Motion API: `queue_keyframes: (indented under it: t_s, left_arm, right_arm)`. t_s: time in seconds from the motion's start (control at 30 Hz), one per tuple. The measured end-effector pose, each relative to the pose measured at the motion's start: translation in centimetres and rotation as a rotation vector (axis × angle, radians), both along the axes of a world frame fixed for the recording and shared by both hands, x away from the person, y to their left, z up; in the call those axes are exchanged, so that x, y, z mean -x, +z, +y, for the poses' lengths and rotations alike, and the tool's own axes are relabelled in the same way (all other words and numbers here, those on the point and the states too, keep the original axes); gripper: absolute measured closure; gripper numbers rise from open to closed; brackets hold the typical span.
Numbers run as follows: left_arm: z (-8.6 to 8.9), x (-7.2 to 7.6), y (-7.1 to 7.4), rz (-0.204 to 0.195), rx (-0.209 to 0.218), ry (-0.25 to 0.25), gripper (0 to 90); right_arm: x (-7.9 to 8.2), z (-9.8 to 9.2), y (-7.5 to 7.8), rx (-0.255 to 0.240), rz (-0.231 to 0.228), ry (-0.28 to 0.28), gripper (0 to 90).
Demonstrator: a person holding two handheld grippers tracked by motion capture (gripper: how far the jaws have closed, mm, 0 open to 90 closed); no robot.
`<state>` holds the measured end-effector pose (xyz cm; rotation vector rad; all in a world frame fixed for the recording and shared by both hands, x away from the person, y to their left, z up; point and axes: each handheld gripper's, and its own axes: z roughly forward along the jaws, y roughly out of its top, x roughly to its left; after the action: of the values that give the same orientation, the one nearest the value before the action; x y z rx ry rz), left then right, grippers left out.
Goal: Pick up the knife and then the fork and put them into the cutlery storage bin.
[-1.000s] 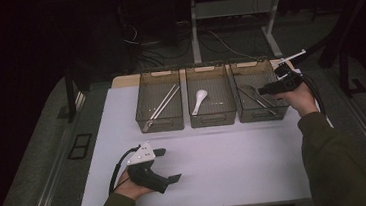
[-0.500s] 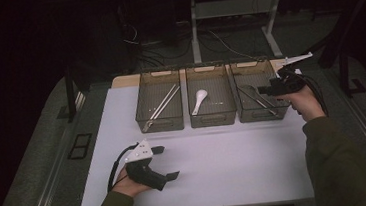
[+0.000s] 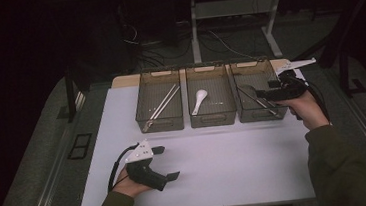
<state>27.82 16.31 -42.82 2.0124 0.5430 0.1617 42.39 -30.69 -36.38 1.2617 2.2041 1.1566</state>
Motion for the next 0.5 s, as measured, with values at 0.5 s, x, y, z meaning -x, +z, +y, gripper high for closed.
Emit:
queue_keyframes:
  t_s: [0.5]
  left_arm:
    - [-0.1,0.2,0.0,0.001,-0.002,0.001,0.0]
  right_arm:
    - [4.8,0.3,-0.2,-0.068,-0.062,0.059,24.1]
